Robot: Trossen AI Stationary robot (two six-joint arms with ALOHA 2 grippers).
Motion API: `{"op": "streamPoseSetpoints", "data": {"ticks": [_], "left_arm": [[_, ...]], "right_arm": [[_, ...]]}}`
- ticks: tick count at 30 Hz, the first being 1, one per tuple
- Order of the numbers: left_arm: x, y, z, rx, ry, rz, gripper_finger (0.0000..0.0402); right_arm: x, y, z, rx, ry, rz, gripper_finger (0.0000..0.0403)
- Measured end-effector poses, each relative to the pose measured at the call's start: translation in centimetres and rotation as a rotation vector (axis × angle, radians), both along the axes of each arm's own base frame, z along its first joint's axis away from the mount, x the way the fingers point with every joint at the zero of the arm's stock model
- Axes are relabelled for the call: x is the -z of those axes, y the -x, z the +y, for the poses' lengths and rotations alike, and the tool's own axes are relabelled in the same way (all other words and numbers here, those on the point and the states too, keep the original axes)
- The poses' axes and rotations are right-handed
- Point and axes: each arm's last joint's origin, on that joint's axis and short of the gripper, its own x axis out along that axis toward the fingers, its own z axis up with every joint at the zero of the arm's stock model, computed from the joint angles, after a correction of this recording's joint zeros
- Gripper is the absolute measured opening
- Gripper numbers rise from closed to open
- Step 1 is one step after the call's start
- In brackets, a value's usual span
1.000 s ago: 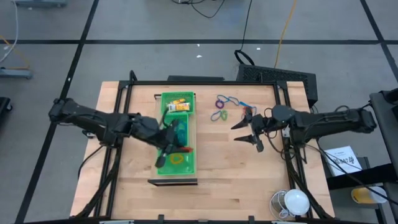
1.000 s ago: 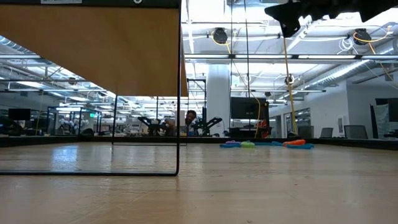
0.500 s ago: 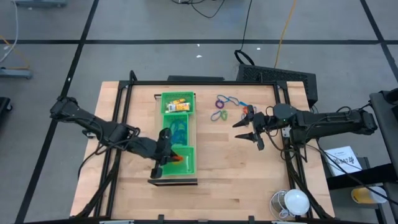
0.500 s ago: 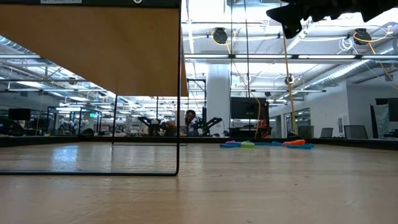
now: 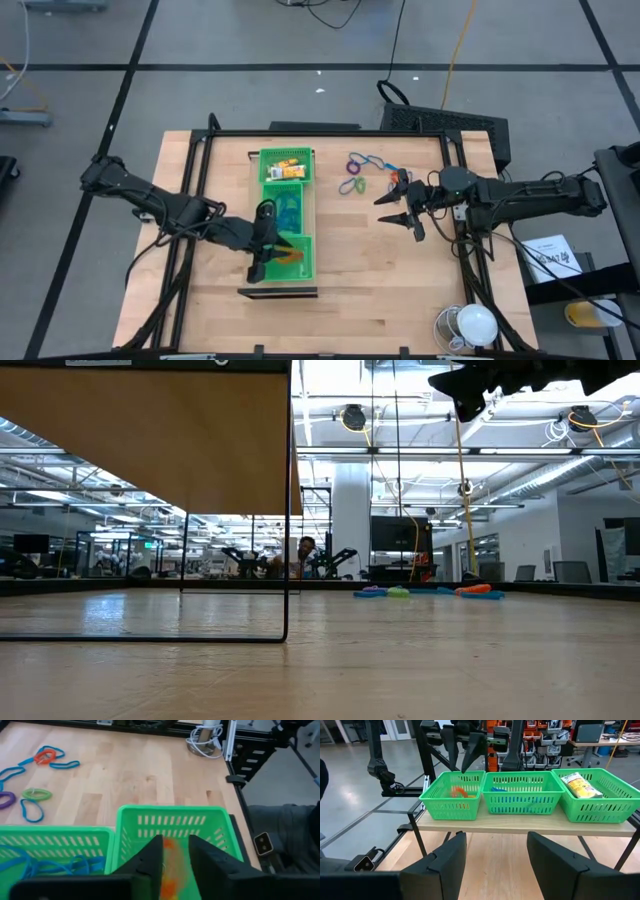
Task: Pick & Place Office Desk Supplies
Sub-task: Put the orange spring rubber band into the bottom green bin on the shelf
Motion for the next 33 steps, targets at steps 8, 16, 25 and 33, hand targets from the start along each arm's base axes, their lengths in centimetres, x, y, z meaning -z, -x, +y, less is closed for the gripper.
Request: {"op": "streamPoseSetpoints", "data": {"ticks": [8,16,25,33], "left_arm": [[-0.2,0.1,0.1,0.019,-0.035,-0.017,0.019],[-2.5,3.2,1.5,0.018,-0.108,-0.109,0.0227],[0.8,7.9,4.2,-0.076,-0.067,-0.283,0.023],[3.1,11.4,6.2,-0.138,-0.002,-0.432,0.023]], "right_arm": [[0.0,0.0,0.0,0.0,0.0,0.001,0.0198],[0.0,0.0,0.0,0.0,0.0,0.0,0.0199],[0.6,0.1,-0.5,0.096,0.011,0.067,0.0199],[2.5,0.2,-2.0,0.489,0.095,0.252,0.0199]]}}
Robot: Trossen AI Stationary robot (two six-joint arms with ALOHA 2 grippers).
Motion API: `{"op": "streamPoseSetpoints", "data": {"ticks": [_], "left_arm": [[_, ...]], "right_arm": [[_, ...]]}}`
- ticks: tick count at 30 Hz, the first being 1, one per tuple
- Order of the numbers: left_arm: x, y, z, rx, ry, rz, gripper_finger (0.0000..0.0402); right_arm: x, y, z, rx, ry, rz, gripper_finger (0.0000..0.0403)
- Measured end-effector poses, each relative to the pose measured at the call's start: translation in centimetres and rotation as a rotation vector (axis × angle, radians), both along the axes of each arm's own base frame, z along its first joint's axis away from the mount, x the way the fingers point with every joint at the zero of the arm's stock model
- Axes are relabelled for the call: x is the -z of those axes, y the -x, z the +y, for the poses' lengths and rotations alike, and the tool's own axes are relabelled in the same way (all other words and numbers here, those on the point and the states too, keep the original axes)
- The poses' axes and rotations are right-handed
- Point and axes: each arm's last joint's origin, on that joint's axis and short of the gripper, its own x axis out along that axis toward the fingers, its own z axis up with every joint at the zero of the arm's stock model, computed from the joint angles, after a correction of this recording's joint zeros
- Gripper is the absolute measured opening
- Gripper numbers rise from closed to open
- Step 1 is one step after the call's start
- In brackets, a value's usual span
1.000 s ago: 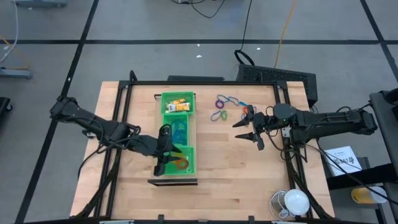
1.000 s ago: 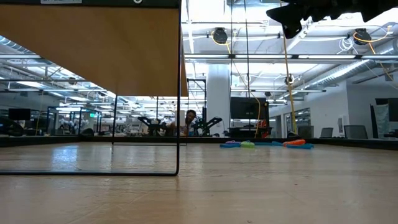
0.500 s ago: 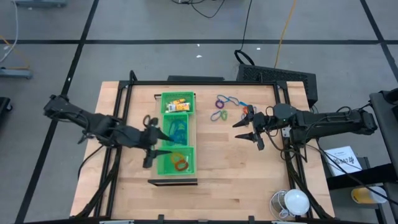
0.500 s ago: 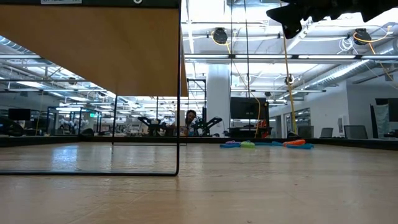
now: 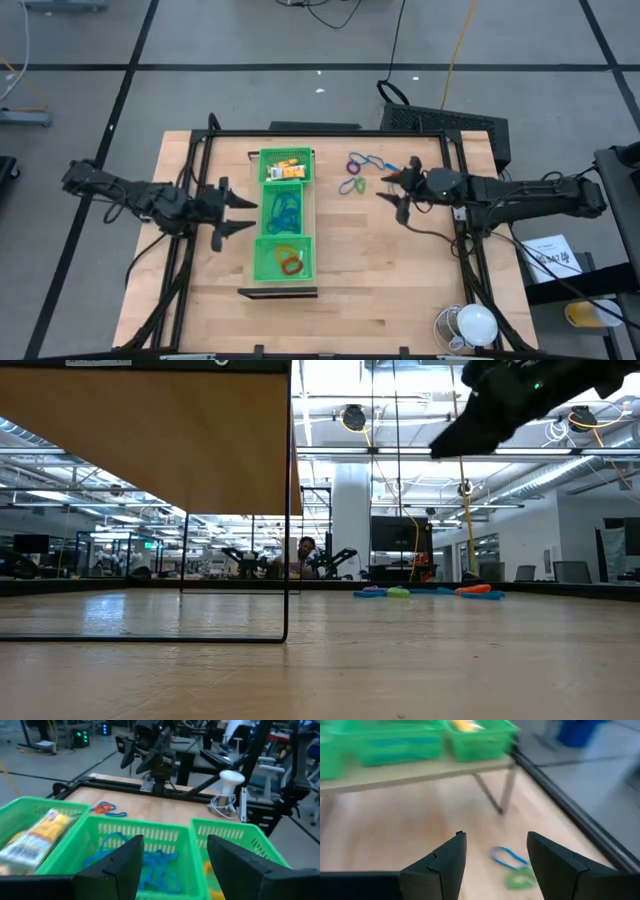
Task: Pick & Place Office Desk Supplies
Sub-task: Put the orange spring rubber band into the bottom green bin on the shelf
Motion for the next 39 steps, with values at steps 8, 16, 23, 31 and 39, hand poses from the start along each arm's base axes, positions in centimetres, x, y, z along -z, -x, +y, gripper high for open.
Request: {"op": "streamPoseSetpoints", "data": {"ticks": [8,16,23,31,39], "left_arm": [[2.8,1.1,1.5,-0.244,0.049,-0.051,0.023],[3.5,0.8,1.7,-0.319,0.086,-0.048,0.023],[3.5,0.7,1.7,-0.319,0.086,-0.05,0.023],[3.5,0.7,1.7,-0.318,0.082,-0.05,0.023],[3.5,0.7,1.7,-0.318,0.085,-0.052,0.023]], "right_arm": [[2.4,-1.3,-1.3,0.178,0.016,0.164,0.0199],[5.9,-2.6,-3.9,0.349,-0.103,0.312,0.0199],[9.1,-2.5,-7.4,0.553,-0.214,0.441,0.0199],[12.1,-2.1,-9.8,0.651,-0.305,0.549,0.0199],[13.8,-1.9,-10.9,0.671,-0.43,0.575,0.0199]]}}
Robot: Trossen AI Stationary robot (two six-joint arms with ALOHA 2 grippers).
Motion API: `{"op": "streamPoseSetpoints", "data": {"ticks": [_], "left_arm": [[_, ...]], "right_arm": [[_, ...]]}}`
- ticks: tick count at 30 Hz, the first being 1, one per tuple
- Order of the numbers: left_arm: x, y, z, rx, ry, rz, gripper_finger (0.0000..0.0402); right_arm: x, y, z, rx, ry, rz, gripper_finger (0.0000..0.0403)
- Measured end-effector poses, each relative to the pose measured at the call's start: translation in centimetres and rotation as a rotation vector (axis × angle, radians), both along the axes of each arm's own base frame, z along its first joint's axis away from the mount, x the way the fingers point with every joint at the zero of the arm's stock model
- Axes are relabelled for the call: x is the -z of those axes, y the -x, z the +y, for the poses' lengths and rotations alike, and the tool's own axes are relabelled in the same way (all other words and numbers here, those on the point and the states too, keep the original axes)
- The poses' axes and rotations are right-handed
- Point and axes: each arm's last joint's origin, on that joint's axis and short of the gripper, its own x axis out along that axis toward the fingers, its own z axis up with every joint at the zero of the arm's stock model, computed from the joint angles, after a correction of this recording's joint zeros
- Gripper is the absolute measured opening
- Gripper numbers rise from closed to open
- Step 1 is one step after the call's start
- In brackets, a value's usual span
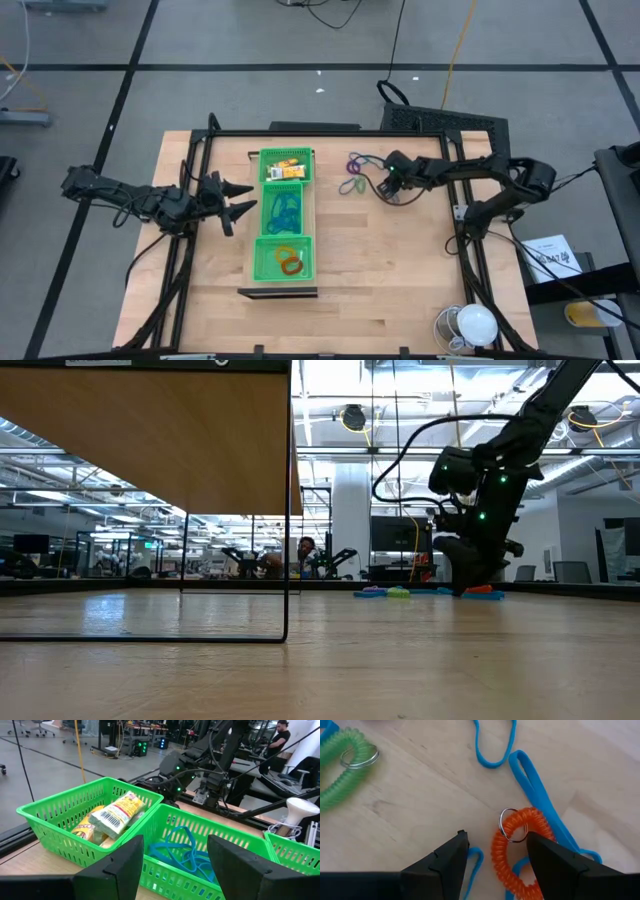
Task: Pick & Place Office Desk Supplies
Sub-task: Put the orange spring rubber band into the bottom green bin on the shelf
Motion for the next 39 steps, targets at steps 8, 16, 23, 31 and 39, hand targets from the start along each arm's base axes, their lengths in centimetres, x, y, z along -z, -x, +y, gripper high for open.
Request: {"op": "streamPoseSetpoints", "data": {"ticks": [8,16,23,31,39], "left_arm": [[0.0,0.0,0.0,0.0,0.003,-0.002,0.023],[0.0,0.0,0.0,0.0,0.003,-0.002,0.023],[0.0,-0.1,0.0,-0.002,0.017,-0.002,0.023],[0.1,-0.1,0.0,-0.003,0.026,-0.004,0.023],[0.0,-0.1,0.0,-0.007,0.057,-0.017,0.023]], "right_arm": [[0.2,0.0,-0.3,0.034,-0.014,-0.018,0.0156],[0.2,-0.2,-0.4,0.031,0.009,-0.038,0.0062],[-0.3,-0.5,-0.6,-0.015,0.059,-0.071,0.0012],[-2.7,-0.8,0.0,-0.077,0.142,-0.166,0.0017],[-6.0,-1.8,1.6,-0.231,0.212,-0.367,0.0013]]}}
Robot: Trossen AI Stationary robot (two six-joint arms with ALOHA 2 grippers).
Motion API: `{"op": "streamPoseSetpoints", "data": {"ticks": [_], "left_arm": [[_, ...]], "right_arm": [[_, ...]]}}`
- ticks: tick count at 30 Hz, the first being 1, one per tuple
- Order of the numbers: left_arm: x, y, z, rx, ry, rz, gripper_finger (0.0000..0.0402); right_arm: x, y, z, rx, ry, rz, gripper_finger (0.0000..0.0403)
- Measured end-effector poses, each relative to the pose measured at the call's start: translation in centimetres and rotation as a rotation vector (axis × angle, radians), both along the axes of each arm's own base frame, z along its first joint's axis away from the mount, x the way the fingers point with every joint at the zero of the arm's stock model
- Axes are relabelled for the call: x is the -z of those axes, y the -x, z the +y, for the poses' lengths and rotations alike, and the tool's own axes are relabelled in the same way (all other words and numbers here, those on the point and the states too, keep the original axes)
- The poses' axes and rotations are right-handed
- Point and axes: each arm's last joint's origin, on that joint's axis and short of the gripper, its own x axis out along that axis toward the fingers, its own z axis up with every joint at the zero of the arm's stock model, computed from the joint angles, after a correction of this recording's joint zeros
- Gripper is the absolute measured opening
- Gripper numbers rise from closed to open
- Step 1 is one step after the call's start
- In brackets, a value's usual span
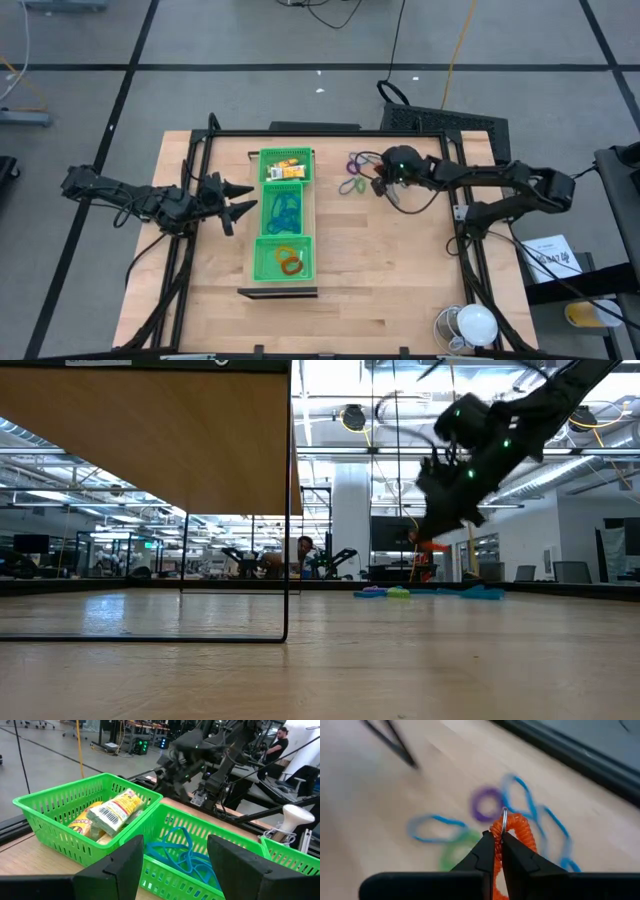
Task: Pick & Place Office Desk Supplies
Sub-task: Put the orange spring rubber band into the bottom green bin on the shelf
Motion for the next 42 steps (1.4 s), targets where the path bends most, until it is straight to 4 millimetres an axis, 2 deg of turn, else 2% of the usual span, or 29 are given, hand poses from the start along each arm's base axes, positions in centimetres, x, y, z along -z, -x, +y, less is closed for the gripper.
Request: {"op": "streamPoseSetpoints", "data": {"ticks": [8,14,18,33,38,42], "left_arm": [[0.0,0.0,0.0,0.0,0.0,-0.004,0.023],[-0.1,0.0,0.0,0.0,0.003,-0.015,0.023],[-0.2,0.0,0.0,0.001,0.001,-0.017,0.023],[-0.2,0.0,0.0,0.001,0.001,-0.017,0.023],[-0.4,-0.1,0.0,0.002,0.008,-0.044,0.023],[-1.2,-1.1,-0.4,0.046,0.015,-0.135,0.023]], "right_arm": [[-2.8,-2.0,3.1,-0.359,0.039,-0.253,0.0013],[-3.9,-3.0,5.6,-0.639,-0.002,-0.398,0.0013],[-4.4,-3.4,7.1,-0.766,-0.024,-0.462,0.0013],[-5.9,-3.8,11.5,-1.092,-0.092,-0.627,0.0013],[-6.2,-3.8,11.8,-1.106,-0.075,-0.647,0.0013],[-7.0,-3.9,11.7,-1.067,0.001,-0.718,0.0013]]}}
